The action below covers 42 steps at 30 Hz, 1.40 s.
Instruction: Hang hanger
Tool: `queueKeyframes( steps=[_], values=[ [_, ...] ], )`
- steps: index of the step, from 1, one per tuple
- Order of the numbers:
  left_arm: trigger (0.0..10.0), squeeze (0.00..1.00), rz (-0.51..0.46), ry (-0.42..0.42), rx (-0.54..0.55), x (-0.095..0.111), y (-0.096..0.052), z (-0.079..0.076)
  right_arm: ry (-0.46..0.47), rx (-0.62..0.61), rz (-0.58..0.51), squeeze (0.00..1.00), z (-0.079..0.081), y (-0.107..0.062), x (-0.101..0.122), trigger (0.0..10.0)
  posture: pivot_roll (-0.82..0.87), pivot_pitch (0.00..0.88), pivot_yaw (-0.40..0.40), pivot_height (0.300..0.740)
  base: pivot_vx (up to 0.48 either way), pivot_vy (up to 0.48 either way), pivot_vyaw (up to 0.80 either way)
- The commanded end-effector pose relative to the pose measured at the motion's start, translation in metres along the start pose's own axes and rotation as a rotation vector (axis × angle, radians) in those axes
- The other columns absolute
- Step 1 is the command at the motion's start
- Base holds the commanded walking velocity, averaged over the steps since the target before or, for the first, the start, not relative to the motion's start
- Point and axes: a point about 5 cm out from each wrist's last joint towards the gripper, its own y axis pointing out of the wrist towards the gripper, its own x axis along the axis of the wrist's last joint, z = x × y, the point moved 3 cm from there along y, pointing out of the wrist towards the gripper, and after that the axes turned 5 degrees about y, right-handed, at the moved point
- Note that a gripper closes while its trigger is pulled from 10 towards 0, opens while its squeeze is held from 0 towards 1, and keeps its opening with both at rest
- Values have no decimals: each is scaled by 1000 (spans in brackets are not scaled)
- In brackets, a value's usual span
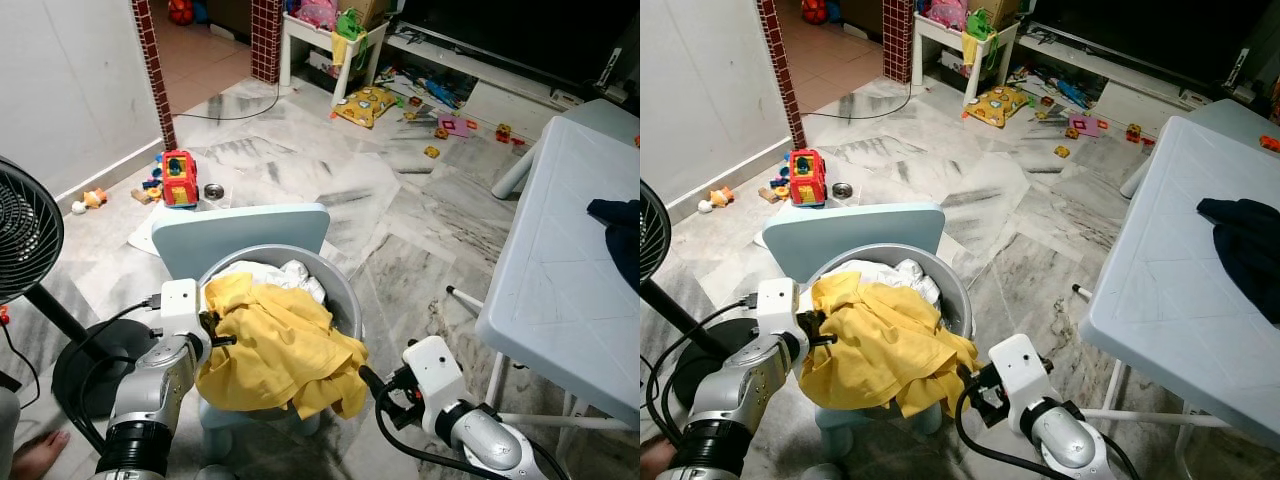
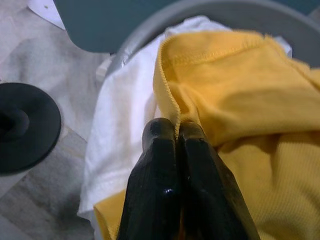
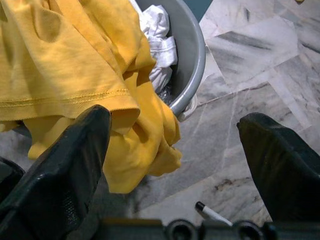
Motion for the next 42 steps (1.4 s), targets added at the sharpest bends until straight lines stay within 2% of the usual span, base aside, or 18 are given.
queueKeyframes(
  steps=[1, 8, 10, 12, 13, 15, 17, 19, 22, 25, 28, 29, 30, 31, 34, 37, 41, 42],
  values=[
    [0, 0, 5, 3, 2, 0, -1, -2, -6, -20, 16, 0, -8, -2, -4, 10000, 73, 110, -148, 740, 0, 0, 0],
    [0, 0, -12, -3, 16, 5, -3, -1, -6, -24, 11, 0, -8, 0, -3, 10000, 78, 105, -142, 740, 0, 0, 0],
    [0, 0, -54, 3, 22, 14, -4, -1, -4, -24, 10, 0, -8, 0, -2, 10000, 79, 106, -141, 740, 0, 0, 0],
    [0, 0, -126, -62, -33, 30, -2, -9, -2, -24, 9, 0, -8, 1, -2, 10000, 81, 106, -142, 740, 0, 0, 0],
    [0, 0, -179, -137, -129, 45, -3, -21, -1, -24, 8, 0, -7, 1, -2, 10000, 81, 107, -143, 740, 0, 0, 0],
    [0, 0, -313, -137, -231, 78, -9, -35, 0, -25, 7, 0, -7, 1, -2, 10000, 82, 106, -145, 740, 0, 0, 0],
    [0, 0, -371, -100, -246, 93, -11, -36, 0, -25, 7, 0, -7, 2, -2, 10000, 82, 106, -144, 740, 0, 0, 0],
    [0, 0, -494, -71, -246, 129, -16, -37, 1, -25, 7, 0, -7, 2, -2, 10000, 85, 101, -142, 740, 0, 0, 0],
    [0, 0, -561, -49, -254, 149, -21, -39, 2, -26, 6, 0, -7, 2, -3, 10000, 90, 97, -140, 740, 0, 0, 0],
    [0, 0, -720, -17, -317, 205, -39, -55, 4, -38, -23, 0, -8, 7, 3, 10000, 105, 90, -139, 740, 0, 0, 0],
    [0, 0, -778, 23, -394, 226, -49, -71, 2, -46, -50, 0, -9, 11, 10, 10000, 110, 85, -135, 740, 0, 0, 0],
    [0, 0, -778, 23, -394, 226, -49, -71, 2, -46, -50, 0, -9, 11, 10, 10000, 110, 85, -135, 740, 0, 0, 0],
    [0, 0, -803, 81, -479, 233, -56, -88, 1, -55, -73, 0, -11, 13, 16, 10000, 111, 84, -131, 740, 0, 0, 0],
    [0, 0, -800, 159, -554, 229, -59, -101, 3, -60, -83, 0, -12, 13, 19, 10000, 110, 83, -129, 740, 0, 0, 0],
    [0, 0, -778, 285, -622, 213, -59, -116, 2, -70, -78, 0, -14, 12, 16, 10000, 103, 84, -123, 740, 0, 0, 0],
    [0, 0, -690, 346, -641, 191, -48, -120, 4, -79, -71, 0, -15, 9, 13, 10000, 96, 88, -117, 740, 0, 0, 0],
    [0, 0, -655, 402, -679, 176, -44, -123, 8, -85, -65, 0, -15, 7, 10, 10000, 92, 90, -116, 740, 0, 0, 0],
    [0, 0, -610, 488, -681, 161, -38, -123, 10, -85, -61, 0, -14, 6, 8, 10000, 92, 93, -116, 740, 0, 0, 0]
  ],
)
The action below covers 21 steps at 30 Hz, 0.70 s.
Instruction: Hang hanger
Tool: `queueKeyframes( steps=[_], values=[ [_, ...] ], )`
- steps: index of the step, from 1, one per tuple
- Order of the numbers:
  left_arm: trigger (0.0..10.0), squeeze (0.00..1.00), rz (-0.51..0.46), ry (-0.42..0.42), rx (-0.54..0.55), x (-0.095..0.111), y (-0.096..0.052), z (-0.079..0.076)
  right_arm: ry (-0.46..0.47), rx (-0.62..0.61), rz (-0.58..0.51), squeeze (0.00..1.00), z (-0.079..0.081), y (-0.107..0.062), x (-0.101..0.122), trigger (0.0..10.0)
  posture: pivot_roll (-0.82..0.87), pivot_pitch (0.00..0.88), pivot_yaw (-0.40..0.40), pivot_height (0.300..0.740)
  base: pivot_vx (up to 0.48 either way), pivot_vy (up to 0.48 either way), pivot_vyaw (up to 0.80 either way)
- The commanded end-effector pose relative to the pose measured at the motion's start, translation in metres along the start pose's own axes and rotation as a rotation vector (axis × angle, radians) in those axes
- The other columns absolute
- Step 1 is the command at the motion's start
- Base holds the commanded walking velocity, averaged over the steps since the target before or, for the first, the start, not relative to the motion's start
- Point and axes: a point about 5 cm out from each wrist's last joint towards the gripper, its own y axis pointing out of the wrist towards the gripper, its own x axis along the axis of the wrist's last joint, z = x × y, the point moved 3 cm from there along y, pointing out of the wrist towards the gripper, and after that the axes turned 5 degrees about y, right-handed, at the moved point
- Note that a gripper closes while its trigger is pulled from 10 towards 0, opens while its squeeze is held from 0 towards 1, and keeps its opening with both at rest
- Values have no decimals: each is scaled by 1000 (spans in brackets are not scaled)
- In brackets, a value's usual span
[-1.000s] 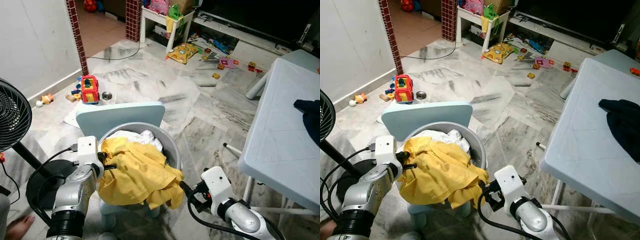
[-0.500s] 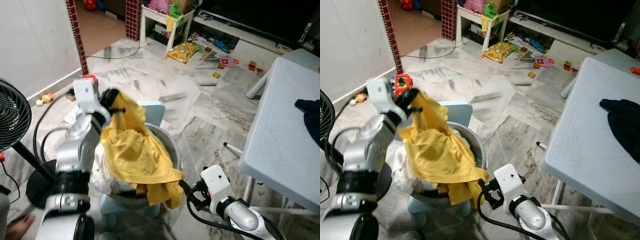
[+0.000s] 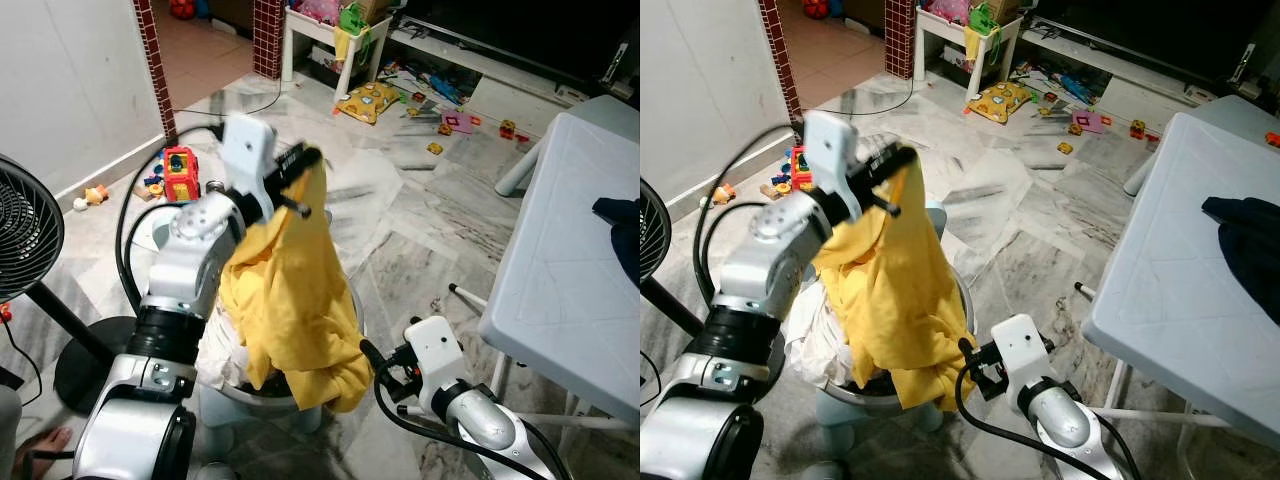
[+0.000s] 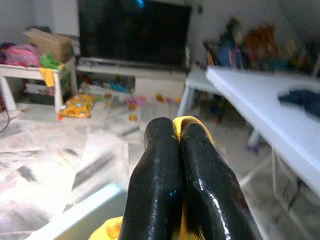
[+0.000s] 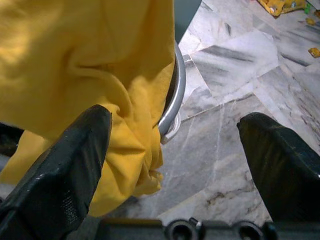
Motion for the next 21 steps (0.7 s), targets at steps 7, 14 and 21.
queueKeyframes(
  steps=[7, 14, 21],
  values=[
    [0, 0, -3, 91, -8, -8, 0, -8, -7, -17, 11, 0, -4, -3, -3, 10000, 86, 95, -121, 740, 0, 0, 0],
    [0, 0, -262, 104, 165, 59, 2, 26, -9, -7, 23, 0, -3, -2, -7, 10000, 105, 94, -128, 740, 0, 0, 0],
    [0, 0, -262, 104, 165, 59, 2, 26, -9, -7, 23, 0, -3, -2, -7, 10000, 105, 94, -128, 740, 0, 0, 0]
  ],
)
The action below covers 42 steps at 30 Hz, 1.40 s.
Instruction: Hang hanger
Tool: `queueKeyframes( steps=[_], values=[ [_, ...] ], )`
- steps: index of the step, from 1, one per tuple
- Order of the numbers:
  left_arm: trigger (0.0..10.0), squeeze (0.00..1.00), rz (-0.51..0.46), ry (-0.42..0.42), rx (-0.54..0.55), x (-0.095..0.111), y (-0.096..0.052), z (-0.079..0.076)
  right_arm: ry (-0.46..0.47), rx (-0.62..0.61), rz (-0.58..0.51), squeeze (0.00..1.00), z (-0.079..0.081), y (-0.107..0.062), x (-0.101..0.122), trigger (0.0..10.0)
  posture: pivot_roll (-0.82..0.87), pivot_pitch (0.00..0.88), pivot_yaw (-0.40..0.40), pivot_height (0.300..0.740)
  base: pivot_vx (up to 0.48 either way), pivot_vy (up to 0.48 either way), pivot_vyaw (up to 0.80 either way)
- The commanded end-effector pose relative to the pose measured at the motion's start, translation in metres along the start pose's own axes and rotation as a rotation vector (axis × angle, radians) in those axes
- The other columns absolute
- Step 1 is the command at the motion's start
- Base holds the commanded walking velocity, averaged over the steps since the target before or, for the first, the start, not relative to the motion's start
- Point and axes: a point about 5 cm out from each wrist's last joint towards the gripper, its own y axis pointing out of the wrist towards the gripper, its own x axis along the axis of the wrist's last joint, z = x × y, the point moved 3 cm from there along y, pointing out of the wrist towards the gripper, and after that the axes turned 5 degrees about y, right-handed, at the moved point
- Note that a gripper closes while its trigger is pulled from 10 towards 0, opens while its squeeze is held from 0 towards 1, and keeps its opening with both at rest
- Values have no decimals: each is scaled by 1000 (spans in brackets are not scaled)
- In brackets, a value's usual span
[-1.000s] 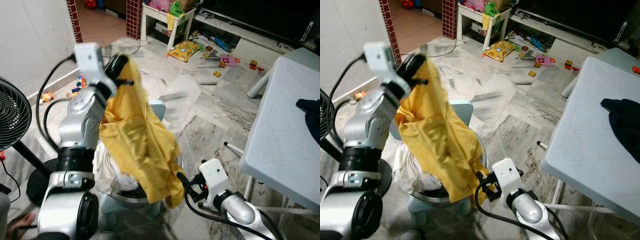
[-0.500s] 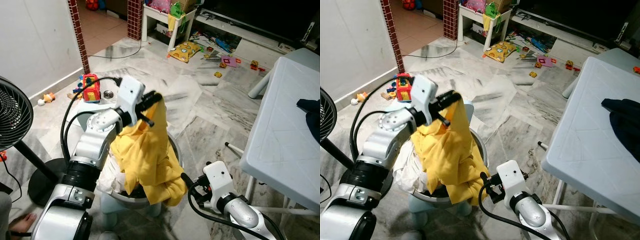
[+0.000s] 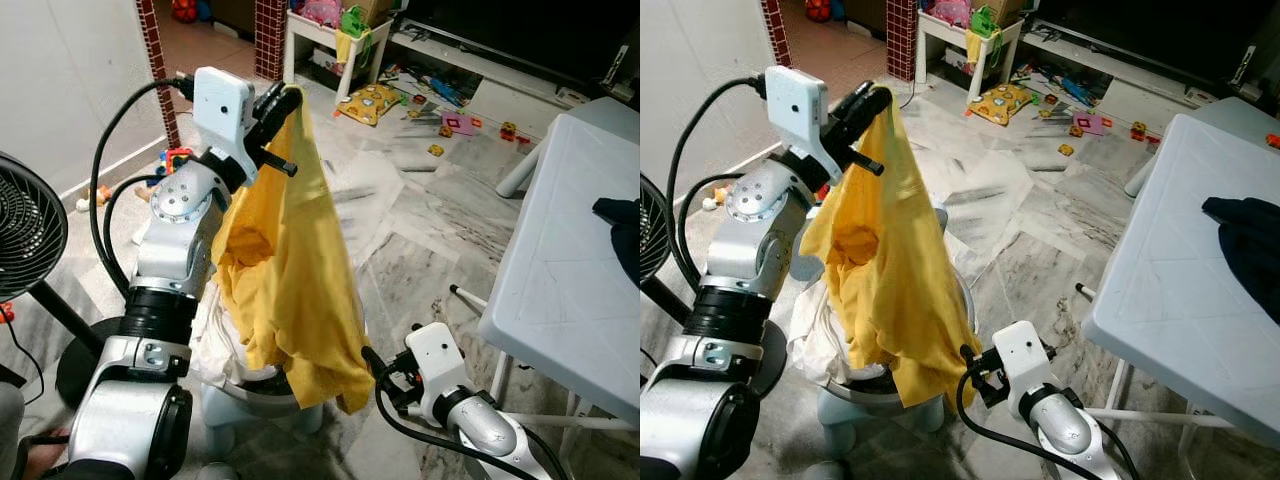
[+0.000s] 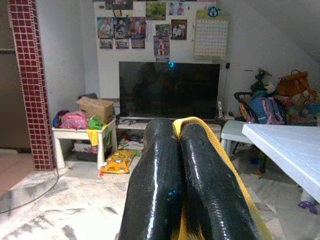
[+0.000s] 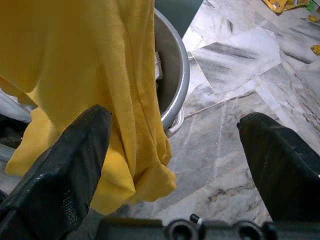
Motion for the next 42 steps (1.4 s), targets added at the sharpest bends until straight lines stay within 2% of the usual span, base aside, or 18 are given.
queueKeyframes(
  steps=[1, 20, 21, 22, 23, 24, 25, 31, 34, 38, 39, 40, 42],
  values=[
    [0, 0, -9, 8, -15, 3, 3, -4, -8, -9, 12, 0, -4, -1, -3, 10000, 105, 94, -128, 740, 0, 0, 0],
    [0, 0, -9, 8, -15, 3, 3, -4, -8, -9, 12, 0, -4, -1, -3, 10000, 105, 94, -128, 740, 0, 0, 0],
    [0, 0, -64, 18, 33, 16, 8, 4, -10, -3, 13, 0, -2, 1, -3, 10000, 108, 91, -127, 740, 0, 0, 0],
    [0, 0, -64, 18, 33, 16, 8, 4, -10, -3, 13, 0, -2, 1, -3, 10000, 108, 91, -127, 740, 0, 0, 0],
    [0, 0, 100, 92, 322, -26, -46, 52, -5, -27, -29, 0, -5, 10, 6, 10000, 168, 94, -142, 740, 0, 0, 0],
    [0, 0, 156, 119, 393, -38, -65, 62, -2, -36, -41, 0, -7, 12, 9, 10000, 168, 94, -142, 740, 0, 0, 0],
    [0, 0, 191, 133, 411, -46, -74, 63, 4, -59, -60, 0, -11, 13, 12, 10000, 162, 90, -138, 740, 0, 0, 0],
    [0, 0, 239, 117, 343, -65, -79, 43, 50, -236, -135, 0, -45, 6, 25, 10000, 153, 84, -130, 740, 0, 0, 0],
    [0, 0, 254, 128, 333, -69, -88, 37, 61, -260, -133, 0, -49, 5, 23, 10000, 154, 83, -133, 740, 0, 0, 0],
    [0, 0, 323, 163, 319, -81, -112, 30, 57, -253, -131, 0, -46, 6, 21, 10000, 157, 83, -135, 740, 0, 0, 0],
    [0, 0, 374, 184, 314, -89, -125, 30, 57, -251, -130, 0, -45, 7, 21, 10000, 159, 87, -137, 740, 0, 0, 0],
    [0, 0, 387, 189, 313, -91, -129, 30, 58, -251, -130, 0, -45, 7, 21, 10000, 159, 87, -137, 740, 0, 0, 0],
    [0, 0, 486, 202, 297, -105, -151, 29, 61, -243, -123, 0, -44, 7, 19, 10000, 165, 94, -142, 740, 0, 0, 0]
  ],
)
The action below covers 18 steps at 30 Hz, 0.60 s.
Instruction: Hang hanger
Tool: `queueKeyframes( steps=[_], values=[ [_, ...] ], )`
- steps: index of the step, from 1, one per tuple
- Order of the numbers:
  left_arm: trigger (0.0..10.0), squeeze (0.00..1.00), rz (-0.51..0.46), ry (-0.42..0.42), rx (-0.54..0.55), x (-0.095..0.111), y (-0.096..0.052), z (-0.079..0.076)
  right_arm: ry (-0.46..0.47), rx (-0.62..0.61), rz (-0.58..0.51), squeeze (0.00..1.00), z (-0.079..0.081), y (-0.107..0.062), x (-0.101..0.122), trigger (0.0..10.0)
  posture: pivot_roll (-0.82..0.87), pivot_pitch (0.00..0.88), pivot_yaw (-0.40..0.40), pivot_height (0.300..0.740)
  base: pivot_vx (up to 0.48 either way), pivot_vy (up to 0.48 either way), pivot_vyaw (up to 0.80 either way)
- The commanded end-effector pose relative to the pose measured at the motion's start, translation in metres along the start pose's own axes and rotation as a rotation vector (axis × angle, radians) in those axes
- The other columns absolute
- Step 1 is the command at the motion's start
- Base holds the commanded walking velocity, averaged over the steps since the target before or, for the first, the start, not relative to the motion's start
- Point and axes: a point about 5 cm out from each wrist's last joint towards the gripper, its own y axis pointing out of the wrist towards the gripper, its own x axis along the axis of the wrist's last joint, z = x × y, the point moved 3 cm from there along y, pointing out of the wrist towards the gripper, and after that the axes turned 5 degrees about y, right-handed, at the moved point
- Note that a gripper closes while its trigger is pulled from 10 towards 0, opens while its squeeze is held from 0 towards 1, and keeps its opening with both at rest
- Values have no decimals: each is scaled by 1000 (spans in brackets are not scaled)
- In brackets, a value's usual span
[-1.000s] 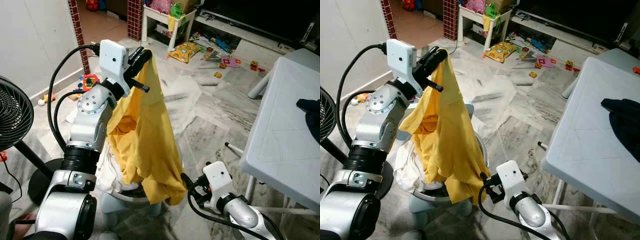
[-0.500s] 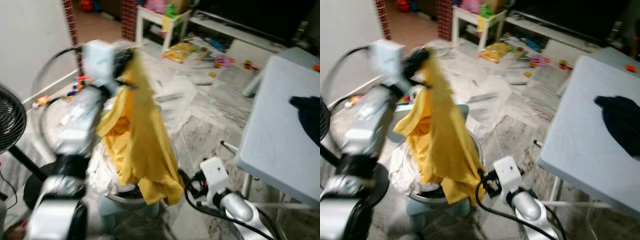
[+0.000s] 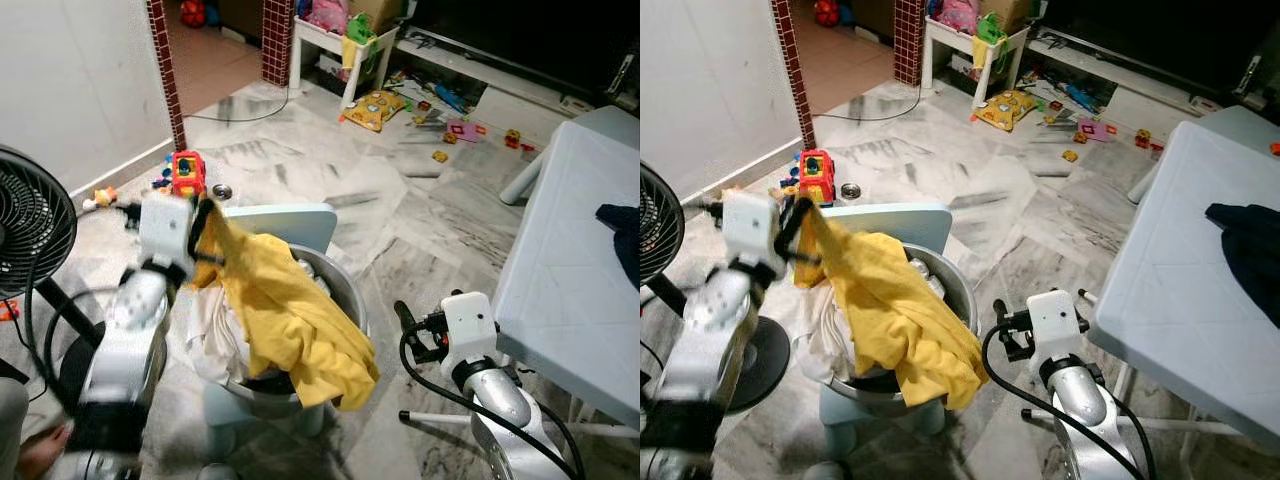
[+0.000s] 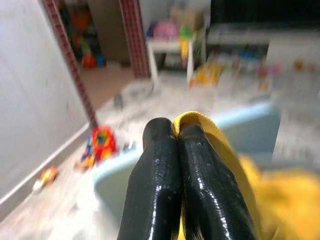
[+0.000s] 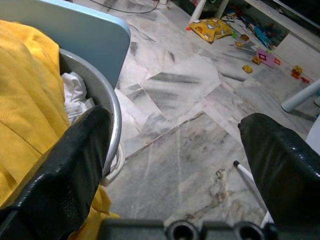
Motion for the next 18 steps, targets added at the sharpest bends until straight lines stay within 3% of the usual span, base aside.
queueKeyframes(
  steps=[1, 6, 9, 10, 11, 13, 15, 16, 18],
  values=[
    [0, 0, 24, 36, -23, -2, -4, 0, 2, -8, 17, 0, -3, -1, -5, 10000, 165, 94, -142, 740, 0, 0, 0],
    [0, 0, 255, 133, -35, -52, -13, 15, 4, 5, 26, 0, 1, -1, -8, 10000, 162, 101, -144, 740, 0, 0, 0],
    [196, 0, 312, 188, -69, -61, -9, 17, 5, 5, 24, 0, 1, -1, -7, 10000, 162, 101, -144, 740, 0, 0, 0],
    [3059, 0, 328, 204, -49, -63, -7, 22, 4, 5, 25, 0, 0, -2, -7, 10000, 155, 101, -140, 740, 0, 0, 0],
    [3059, 0, 328, 204, -49, -63, -7, 22, 4, 5, 25, 0, 0, -2, -7, 10000, 155, 101, -140, 740, 0, 0, 0],
    [10000, 0, 354, 246, -49, -64, -4, 28, 4, -4, 28, 0, -2, -5, -9, 10000, 143, 103, -136, 740, 0, 0, 0],
    [10000, 0, 338, 253, -51, -60, 1, 31, 5, -11, 32, 0, -3, -8, -10, 10000, 136, 105, -133, 740, 0, 0, 0],
    [10000, 1000, 321, 276, -48, -56, 5, 32, 5, -14, 34, 0, -4, -10, -11, 10000, 135, 106, -133, 740, 0, 0, 0],
    [10000, 1000, 297, 307, -47, -51, 8, 32, 6, -15, 35, 0, -4, -11, -11, 10000, 133, 106, -133, 740, 0, 0, 0]
  ],
)
